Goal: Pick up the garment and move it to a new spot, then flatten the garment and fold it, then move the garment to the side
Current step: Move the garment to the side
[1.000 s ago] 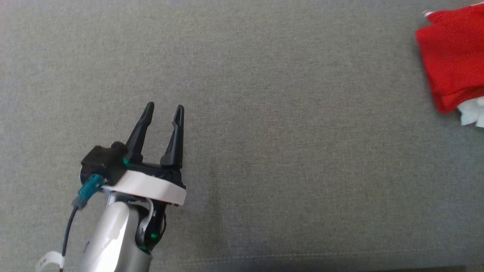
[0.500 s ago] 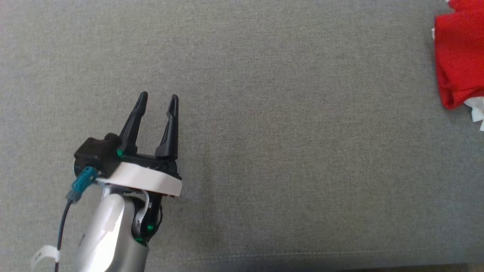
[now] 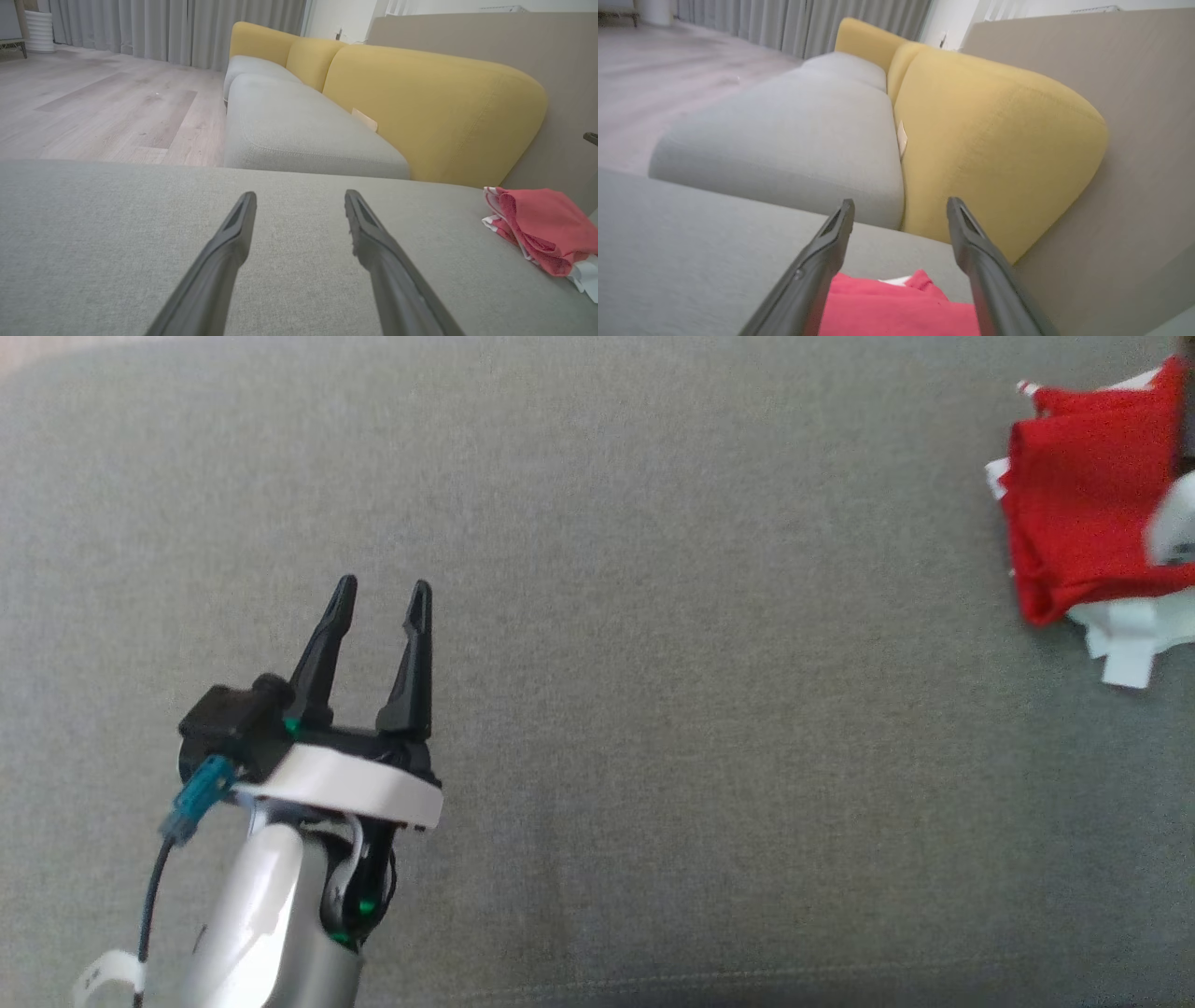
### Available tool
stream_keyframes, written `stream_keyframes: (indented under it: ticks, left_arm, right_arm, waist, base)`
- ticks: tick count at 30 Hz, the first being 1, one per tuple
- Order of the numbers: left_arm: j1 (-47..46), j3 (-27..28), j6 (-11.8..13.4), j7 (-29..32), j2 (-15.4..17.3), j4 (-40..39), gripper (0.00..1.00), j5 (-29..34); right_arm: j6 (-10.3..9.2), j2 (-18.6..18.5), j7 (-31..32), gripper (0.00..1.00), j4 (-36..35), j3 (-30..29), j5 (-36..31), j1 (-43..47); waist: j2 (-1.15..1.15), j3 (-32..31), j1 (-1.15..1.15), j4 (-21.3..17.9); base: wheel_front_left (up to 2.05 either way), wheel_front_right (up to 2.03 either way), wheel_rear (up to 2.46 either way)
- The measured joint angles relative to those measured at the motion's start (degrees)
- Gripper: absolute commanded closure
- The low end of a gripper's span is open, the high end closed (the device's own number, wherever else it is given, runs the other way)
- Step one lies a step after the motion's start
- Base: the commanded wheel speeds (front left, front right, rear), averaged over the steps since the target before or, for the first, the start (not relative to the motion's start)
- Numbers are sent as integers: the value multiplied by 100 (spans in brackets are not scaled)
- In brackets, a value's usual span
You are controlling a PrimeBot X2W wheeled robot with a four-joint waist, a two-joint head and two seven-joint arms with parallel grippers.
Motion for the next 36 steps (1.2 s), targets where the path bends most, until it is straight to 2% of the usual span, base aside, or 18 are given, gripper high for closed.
stream_keyframes:
  ticks: [8, 14, 24, 28, 36]
  left_arm:
    - [417, 109, 118, 0, 0, -257, 0, -123]
    - [765, 113, 198, 0, 2, -310, 0, -168]
    - [1360, 140, 307, 0, 7, -410, 0, -160]
    - [1590, 143, 368, 0, 8, -444, 0, -159]
    - [1791, 157, 460, 0, 11, -541, 0, -104]
  right_arm:
    - [0, 1073, -243, 0, -1237, 213, 910, 1147]
    - [0, 1594, -555, 0, -1572, 224, 1300, 2452]
    - [0, 1760, -1151, 0, -1667, 408, 1720, 3733]
    - [0, 1774, -1243, 0, -1639, 592, 1825, 3926]
    - [0, 1775, -1282, 0, -1614, 602, 1930, 4022]
  waist:
    - [0, -687, 0, -52]
    - [0, -1141, 0, -14]
    - [0, -1536, 0, 40]
    - [0, -1598, 0, 31]
    - [0, -1654, 0, 37]
  base:
    - [0, 0, 0]
    - [0, 0, 0]
    - [0, 0, 0]
    - [0, 0, 0]
    - [0, 0, 0]
